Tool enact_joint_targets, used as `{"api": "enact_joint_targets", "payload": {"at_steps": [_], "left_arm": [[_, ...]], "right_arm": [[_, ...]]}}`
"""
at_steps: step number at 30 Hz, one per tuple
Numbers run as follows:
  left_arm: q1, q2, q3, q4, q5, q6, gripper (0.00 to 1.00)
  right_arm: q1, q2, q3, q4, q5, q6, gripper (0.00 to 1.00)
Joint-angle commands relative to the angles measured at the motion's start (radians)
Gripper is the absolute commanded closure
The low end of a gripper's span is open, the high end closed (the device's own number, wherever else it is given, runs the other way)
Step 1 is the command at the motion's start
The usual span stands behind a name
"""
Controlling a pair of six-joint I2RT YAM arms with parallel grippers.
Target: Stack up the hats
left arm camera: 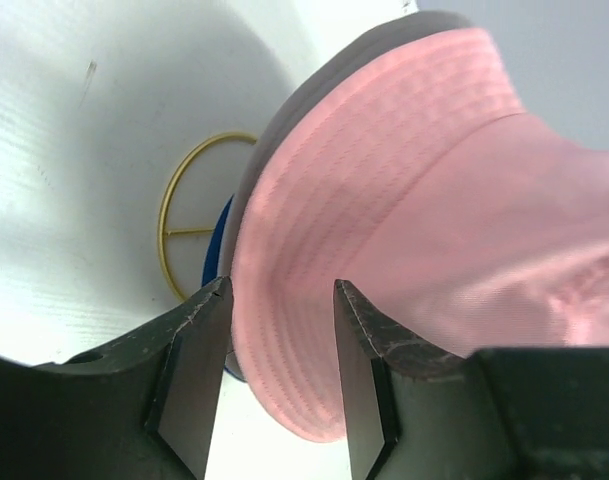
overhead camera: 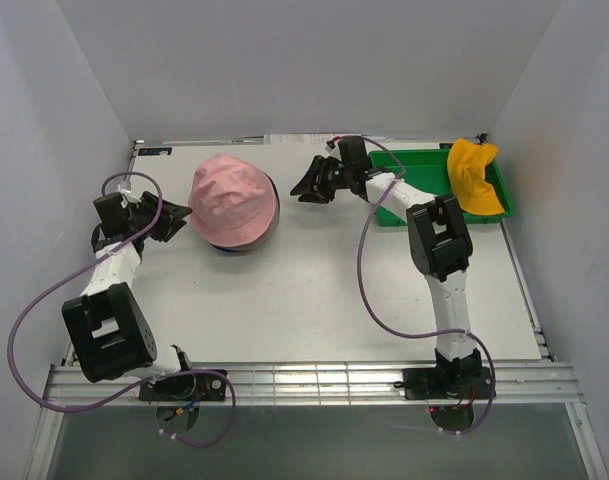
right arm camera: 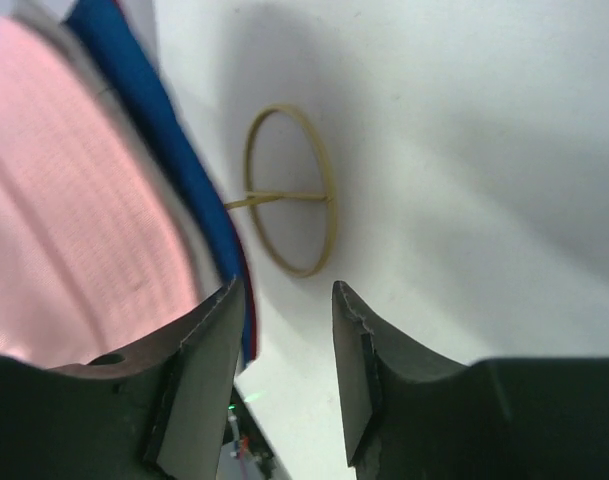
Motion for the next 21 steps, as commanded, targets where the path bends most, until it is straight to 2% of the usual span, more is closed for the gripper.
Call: {"api": "enact_joint_targets", "payload": {"at_steps": [1, 2, 6, 13, 21], "left_arm": [[0.007, -0.044, 0.073, -0.025, -0.02, 0.014, 0.44], [0.006, -0.04, 0.083, -0.022, -0.02, 0.004, 0.44], [0.006, 0.006, 0.139, 0.013, 0.001, -0.026, 0.42], [0.0, 0.124, 0.249, 0.127, 0.047, -0.084, 0.39], [-0.006, 0.189, 0.309, 0.105, 0.067, -0.064, 0.39]], "right_arm": [[0.009, -0.19, -0.135, 0.166, -0.003, 0.085, 0.53], [0.014, -0.22, -0.222, 0.192, 0.012, 0.094, 0.53], [0.057, -0.384, -0.404, 0.296, 0.066, 0.14, 0.5], [0.219, -0.462, -0.523, 0.397, 0.146, 0.217, 0.4], [0.356, -0.47, -0.605, 0.551, 0.322, 0.277, 0.33]]}}
